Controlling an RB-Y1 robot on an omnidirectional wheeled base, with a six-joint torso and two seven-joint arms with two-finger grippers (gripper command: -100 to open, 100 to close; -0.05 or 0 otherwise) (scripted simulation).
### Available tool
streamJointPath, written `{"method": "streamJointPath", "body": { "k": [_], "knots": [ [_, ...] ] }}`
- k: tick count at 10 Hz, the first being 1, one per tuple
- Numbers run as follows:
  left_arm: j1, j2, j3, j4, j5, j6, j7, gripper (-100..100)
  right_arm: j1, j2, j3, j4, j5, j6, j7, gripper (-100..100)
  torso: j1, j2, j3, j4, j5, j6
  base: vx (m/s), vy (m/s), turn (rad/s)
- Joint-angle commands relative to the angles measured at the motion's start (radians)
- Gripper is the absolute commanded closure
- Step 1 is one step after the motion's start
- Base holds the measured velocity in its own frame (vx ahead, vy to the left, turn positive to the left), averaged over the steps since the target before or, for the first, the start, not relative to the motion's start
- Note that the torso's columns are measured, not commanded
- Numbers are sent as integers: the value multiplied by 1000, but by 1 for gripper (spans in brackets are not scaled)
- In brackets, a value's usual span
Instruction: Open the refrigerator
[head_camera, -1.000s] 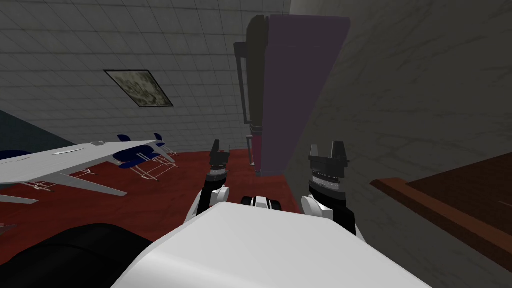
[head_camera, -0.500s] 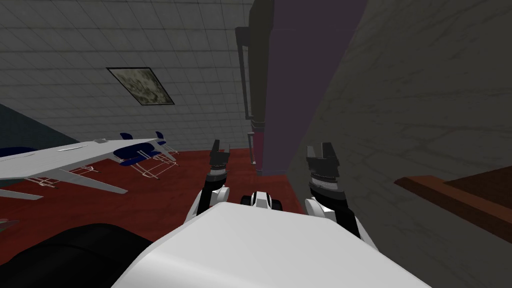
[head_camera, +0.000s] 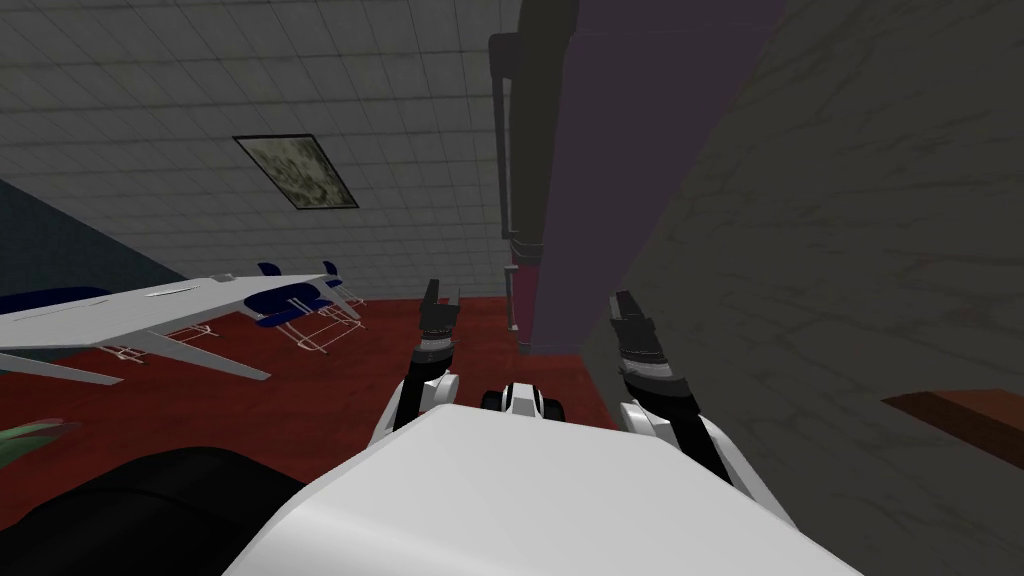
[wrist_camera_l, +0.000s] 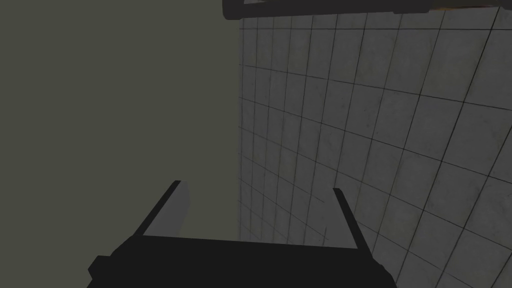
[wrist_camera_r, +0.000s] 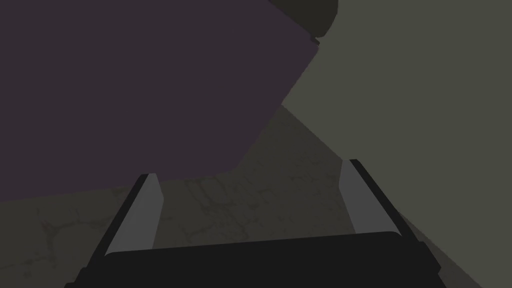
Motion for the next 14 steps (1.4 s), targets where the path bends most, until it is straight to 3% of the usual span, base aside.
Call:
{"method": "streamJointPath", "body": {
  "k": [1,14],
  "knots": [
    [0,0,0,0,0,0,0,0,7,-25,-21,10,76,42,75,-100,0,-1,0,0,0,0,63,101,84],
    [0,0,0,0,0,0,0,0,37,-84,-112,39,392,223,377,-100,-1,0,0,0,0,0,69,101,68]
  ]
}}
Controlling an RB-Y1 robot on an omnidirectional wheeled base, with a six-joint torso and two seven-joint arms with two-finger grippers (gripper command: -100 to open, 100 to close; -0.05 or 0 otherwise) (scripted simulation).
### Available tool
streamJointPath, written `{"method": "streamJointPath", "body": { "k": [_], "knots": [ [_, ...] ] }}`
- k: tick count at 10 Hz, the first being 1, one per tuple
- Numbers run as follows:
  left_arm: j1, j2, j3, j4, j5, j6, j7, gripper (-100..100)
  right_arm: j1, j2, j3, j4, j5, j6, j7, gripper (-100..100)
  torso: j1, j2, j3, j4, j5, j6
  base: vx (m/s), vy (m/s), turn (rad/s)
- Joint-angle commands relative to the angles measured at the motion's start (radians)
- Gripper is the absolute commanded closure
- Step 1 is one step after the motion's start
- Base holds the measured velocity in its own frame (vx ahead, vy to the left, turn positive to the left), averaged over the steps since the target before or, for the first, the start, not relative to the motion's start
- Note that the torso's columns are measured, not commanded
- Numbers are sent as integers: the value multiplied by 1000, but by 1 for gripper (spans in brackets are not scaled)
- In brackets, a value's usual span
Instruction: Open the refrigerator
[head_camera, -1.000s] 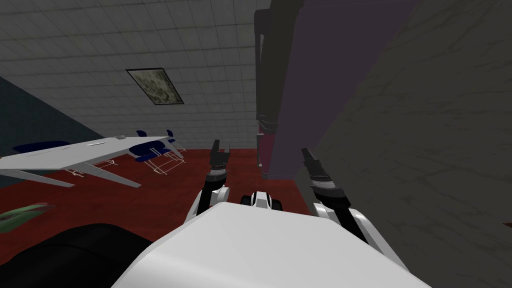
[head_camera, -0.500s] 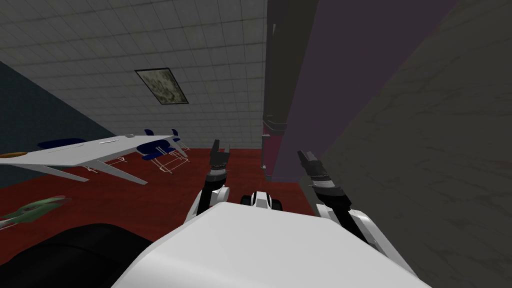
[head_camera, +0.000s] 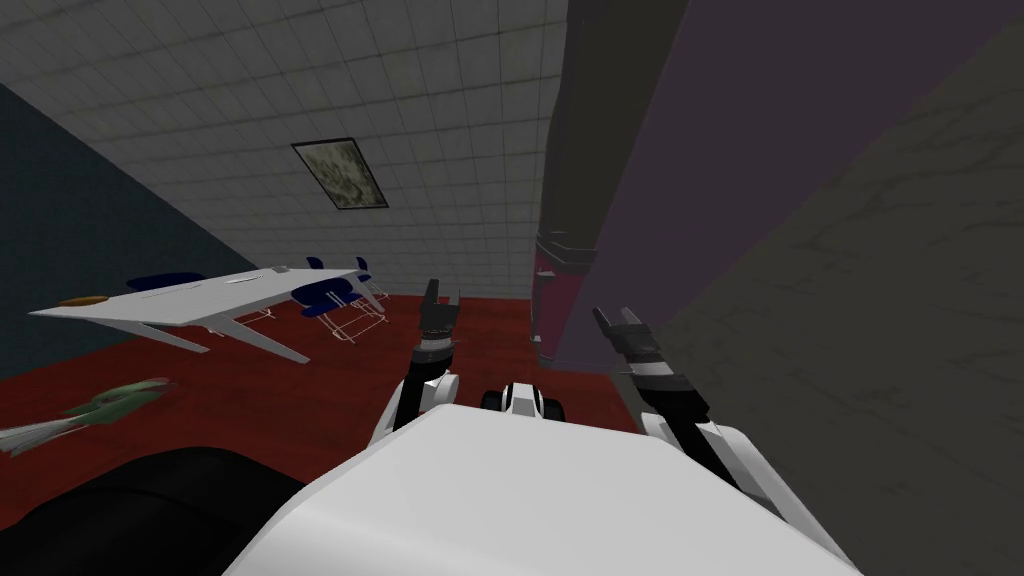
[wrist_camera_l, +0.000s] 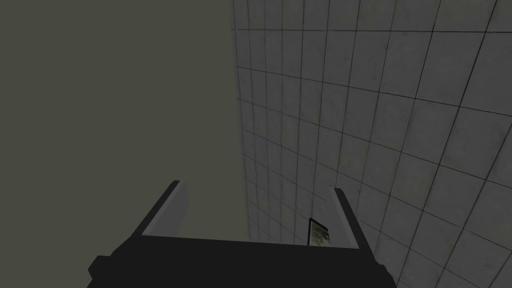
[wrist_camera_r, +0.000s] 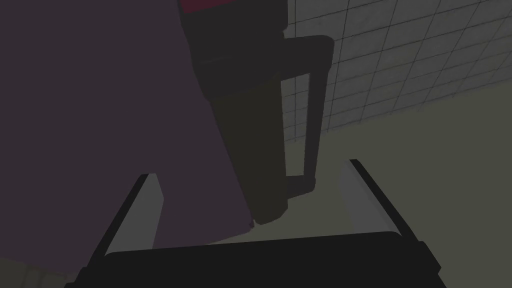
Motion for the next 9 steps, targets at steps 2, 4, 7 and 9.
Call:
{"method": "streamJointPath", "body": {
  "k": [2,4,7,9],
  "knots": [
    [0,0,0,0,0,0,0,0,7,-28,-24,12,98,66,92,-100,0,-2,-1,-1,0,0,82,82,84],
    [0,0,0,0,0,0,0,0,9,-41,-35,20,141,89,136,-100,2,-3,-2,-1,1,0,92,109,77],
    [0,0,0,0,0,0,0,0,14,-70,-57,39,217,135,207,-100,1,0,0,0,0,0,63,101,62],
    [0,0,0,0,0,0,0,0,18,-100,-79,59,284,181,271,-100,-1,-2,-1,-1,0,0,95,96,96]
  ]
}}
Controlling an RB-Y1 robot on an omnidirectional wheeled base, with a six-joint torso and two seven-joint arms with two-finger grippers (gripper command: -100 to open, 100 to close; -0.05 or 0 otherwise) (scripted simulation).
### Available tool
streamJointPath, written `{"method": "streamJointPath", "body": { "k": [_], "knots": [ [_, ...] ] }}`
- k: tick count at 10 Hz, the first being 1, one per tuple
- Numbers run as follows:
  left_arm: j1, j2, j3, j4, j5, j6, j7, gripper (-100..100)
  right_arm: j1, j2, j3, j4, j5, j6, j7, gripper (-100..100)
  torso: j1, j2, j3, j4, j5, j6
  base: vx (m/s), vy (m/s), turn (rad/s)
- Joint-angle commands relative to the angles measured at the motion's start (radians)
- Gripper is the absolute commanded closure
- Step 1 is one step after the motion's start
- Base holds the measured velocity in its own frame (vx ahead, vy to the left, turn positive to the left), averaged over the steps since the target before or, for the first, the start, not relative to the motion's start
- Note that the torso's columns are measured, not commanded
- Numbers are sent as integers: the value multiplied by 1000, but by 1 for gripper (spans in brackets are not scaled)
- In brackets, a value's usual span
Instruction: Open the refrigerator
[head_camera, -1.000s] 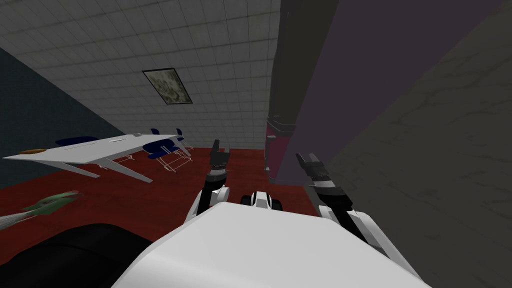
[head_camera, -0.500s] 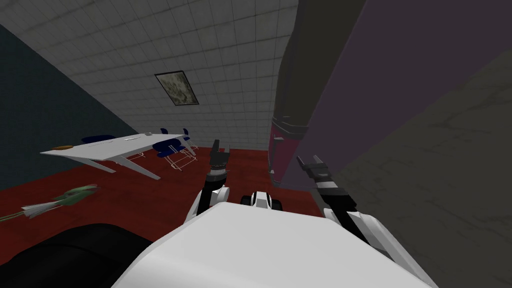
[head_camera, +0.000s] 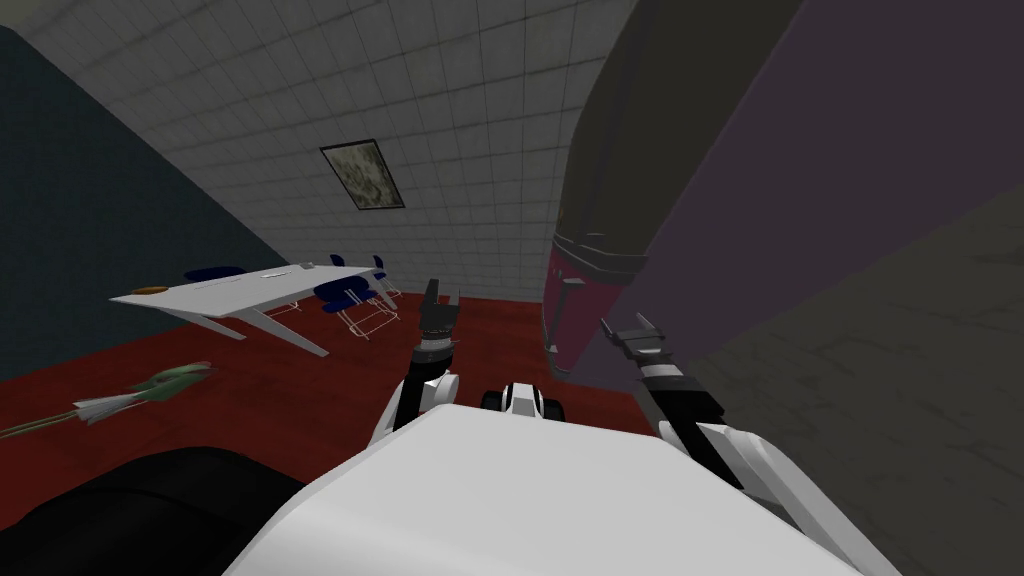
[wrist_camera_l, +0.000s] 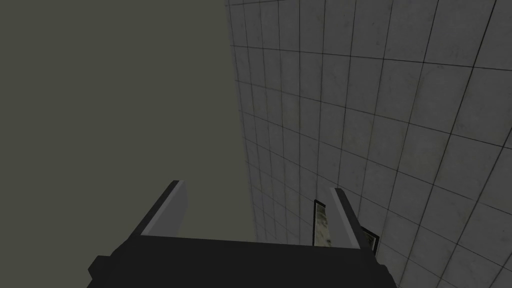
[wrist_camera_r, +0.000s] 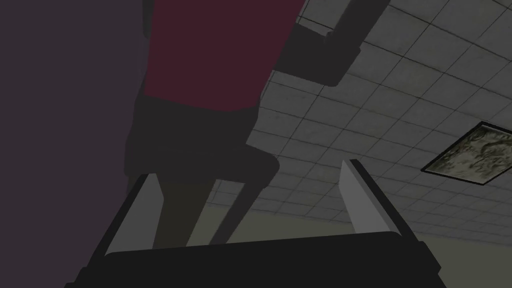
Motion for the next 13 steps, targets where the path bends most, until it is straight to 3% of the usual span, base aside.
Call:
{"method": "streamJointPath", "body": {
  "k": [1,3,7,13],
  "knots": [
    [0,0,0,0,0,0,0,0,0,-25,-16,17,57,38,57,-100,2,-1,-1,0,1,0,77,79,29],
    [0,0,0,0,0,0,0,0,4,-56,-37,37,125,83,122,-100,1,2,1,0,0,0,90,87,80],
    [0,0,0,0,0,0,0,0,7,-88,-57,57,197,125,190,-100,2,0,0,0,1,0,76,76,55],
    [0,0,0,0,0,0,0,0,18,-178,-106,97,362,227,348,-100,2,0,0,0,1,0,82,87,68]
  ]
}}
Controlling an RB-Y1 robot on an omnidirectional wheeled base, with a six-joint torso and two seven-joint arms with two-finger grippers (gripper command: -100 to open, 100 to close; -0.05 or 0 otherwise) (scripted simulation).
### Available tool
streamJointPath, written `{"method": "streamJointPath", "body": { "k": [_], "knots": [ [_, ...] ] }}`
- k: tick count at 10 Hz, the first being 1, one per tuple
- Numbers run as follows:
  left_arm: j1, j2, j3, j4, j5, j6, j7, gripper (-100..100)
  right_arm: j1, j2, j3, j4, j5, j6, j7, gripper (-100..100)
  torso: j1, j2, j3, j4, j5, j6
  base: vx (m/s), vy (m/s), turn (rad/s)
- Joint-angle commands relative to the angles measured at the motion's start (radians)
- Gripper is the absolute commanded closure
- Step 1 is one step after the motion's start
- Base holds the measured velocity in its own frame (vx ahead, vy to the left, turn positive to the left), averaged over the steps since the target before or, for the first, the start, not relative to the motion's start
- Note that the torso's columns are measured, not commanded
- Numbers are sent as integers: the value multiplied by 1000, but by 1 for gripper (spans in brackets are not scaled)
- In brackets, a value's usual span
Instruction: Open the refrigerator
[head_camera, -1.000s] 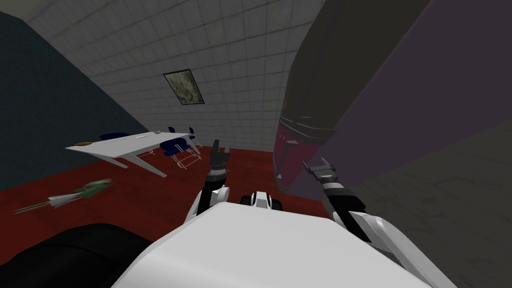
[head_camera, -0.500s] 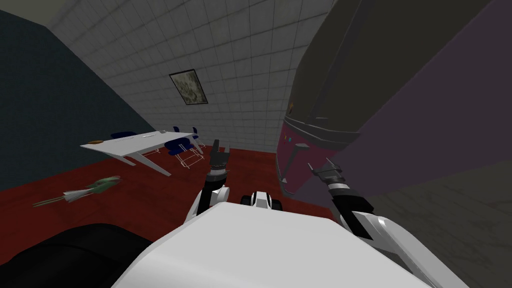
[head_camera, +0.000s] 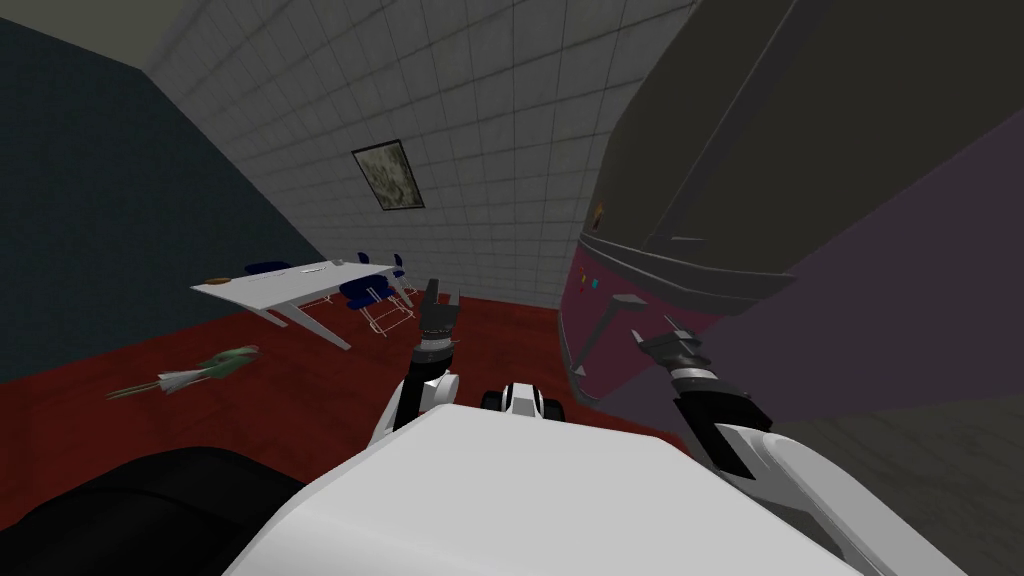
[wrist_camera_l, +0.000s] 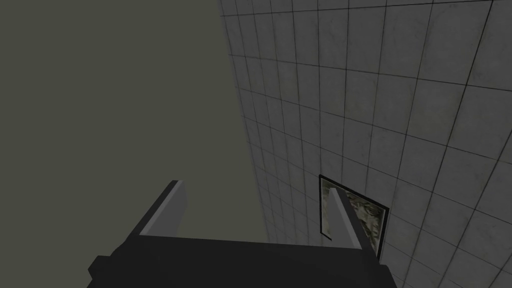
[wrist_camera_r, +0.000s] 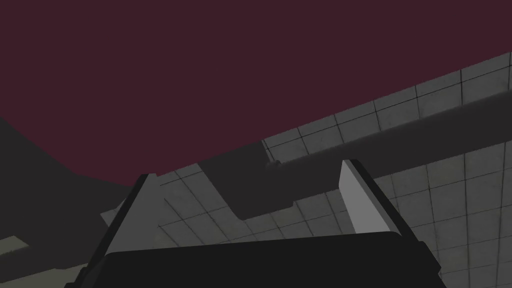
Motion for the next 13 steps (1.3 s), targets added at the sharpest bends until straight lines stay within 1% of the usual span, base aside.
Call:
{"method": "streamJointPath", "body": {
  "k": [1,3,4,5,6,7,8,9,10,11,12,13],
  "knots": [
    [0,0,0,0,0,0,0,0,-1,-29,-16,18,61,32,60,-100,-2,0,0,1,0,-3,57,78,31],
    [0,0,0,0,0,0,0,0,2,-55,-28,27,102,57,99,-100,1,-6,-5,1,3,-6,56,74,36],
    [0,0,0,0,0,0,0,0,2,-62,-31,29,112,63,109,-100,2,-10,-9,1,6,-9,42,52,50],
    [0,0,0,0,0,0,0,0,22,-60,-17,28,95,67,100,-100,4,-13,-11,2,8,-12,-4,20,-27],
    [0,0,0,0,0,0,0,0,34,-78,-33,30,74,71,90,-100,2,-11,-9,0,6,-9,63,-2,-87],
    [0,0,0,0,0,0,0,0,35,-70,-21,33,82,71,97,-100,-1,-13,-10,0,4,-8,29,1,-71],
    [0,0,0,0,0,0,0,0,39,-70,-22,34,81,72,95,100,-1,-11,-8,-2,2,-9,-16,1,-35],
    [0,0,0,0,0,0,0,0,51,-65,-34,29,73,92,99,100,-3,-10,-6,-4,-2,-6,72,159,-66],
    [0,0,0,0,0,0,0,0,51,-65,-34,29,73,92,99,100,4,-11,-6,-4,-1,-3,134,229,-41],
    [0,0,0,0,0,0,0,0,63,-60,-45,27,66,110,103,100,6,-8,-5,-3,2,-1,234,249,-57],
    [0,0,0,0,0,0,0,0,63,-60,-45,27,66,110,103,100,5,-7,-4,-2,1,0,179,244,-76],
    [0,0,0,0,0,0,0,0,76,-56,-55,26,58,129,107,100,0,-3,-2,-1,0,-5,129,267,-67]
  ]
}}
